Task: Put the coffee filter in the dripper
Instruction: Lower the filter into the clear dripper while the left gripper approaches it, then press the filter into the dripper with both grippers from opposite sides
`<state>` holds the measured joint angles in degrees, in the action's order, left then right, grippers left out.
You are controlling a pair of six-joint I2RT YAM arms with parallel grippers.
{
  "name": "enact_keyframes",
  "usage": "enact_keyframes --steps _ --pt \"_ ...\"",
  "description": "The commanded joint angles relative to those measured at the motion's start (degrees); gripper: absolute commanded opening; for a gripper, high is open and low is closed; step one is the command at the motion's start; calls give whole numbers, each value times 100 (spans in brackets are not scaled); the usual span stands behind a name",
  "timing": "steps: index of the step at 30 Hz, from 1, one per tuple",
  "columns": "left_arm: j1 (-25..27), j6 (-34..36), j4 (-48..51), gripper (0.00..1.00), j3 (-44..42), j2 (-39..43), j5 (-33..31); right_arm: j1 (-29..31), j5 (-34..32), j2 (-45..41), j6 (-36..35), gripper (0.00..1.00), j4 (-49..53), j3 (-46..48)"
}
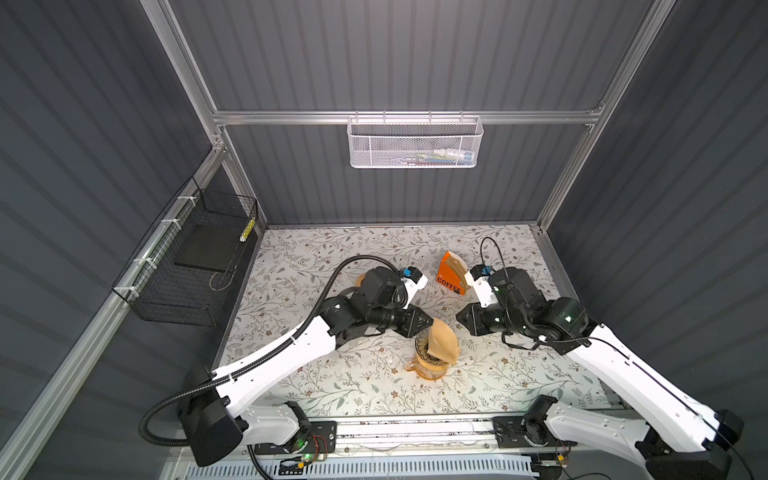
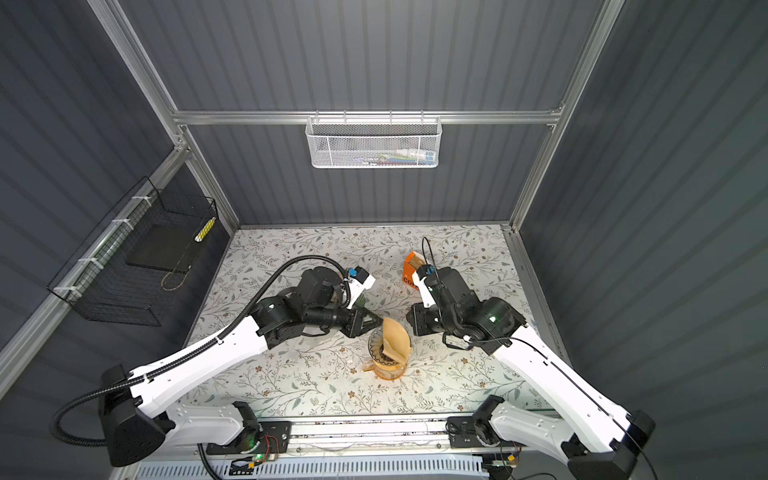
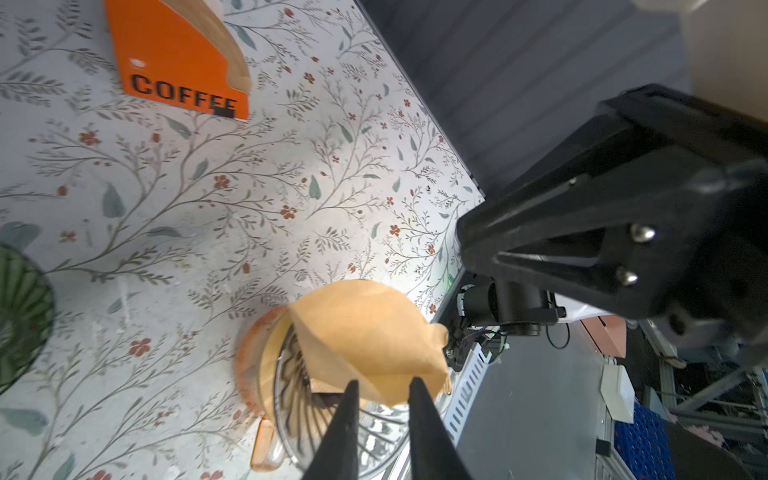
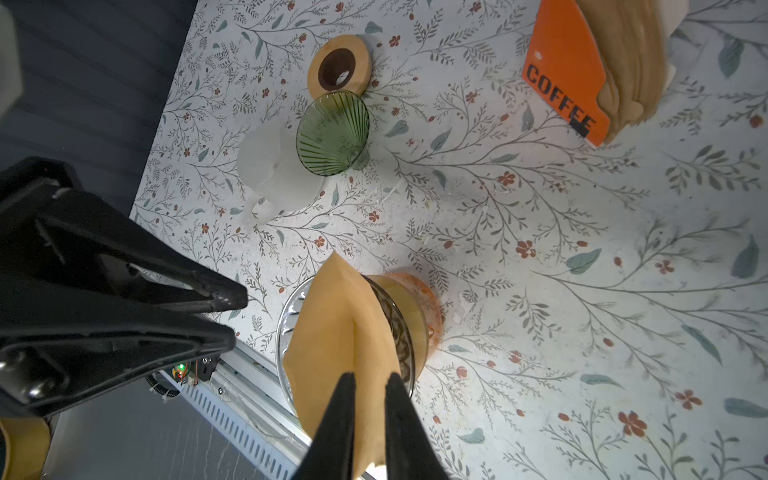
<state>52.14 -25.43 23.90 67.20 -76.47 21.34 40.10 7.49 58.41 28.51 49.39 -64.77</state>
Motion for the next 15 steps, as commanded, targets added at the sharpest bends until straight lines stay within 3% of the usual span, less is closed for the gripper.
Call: enact_keyframes --steps 1,15 --pt "177 113 261 22 347 -323 234 -93 474 -84 40 18 -331 235" --pt "286 124 504 20 159 -409 127 -142 1096 453 58 16 -852 553"
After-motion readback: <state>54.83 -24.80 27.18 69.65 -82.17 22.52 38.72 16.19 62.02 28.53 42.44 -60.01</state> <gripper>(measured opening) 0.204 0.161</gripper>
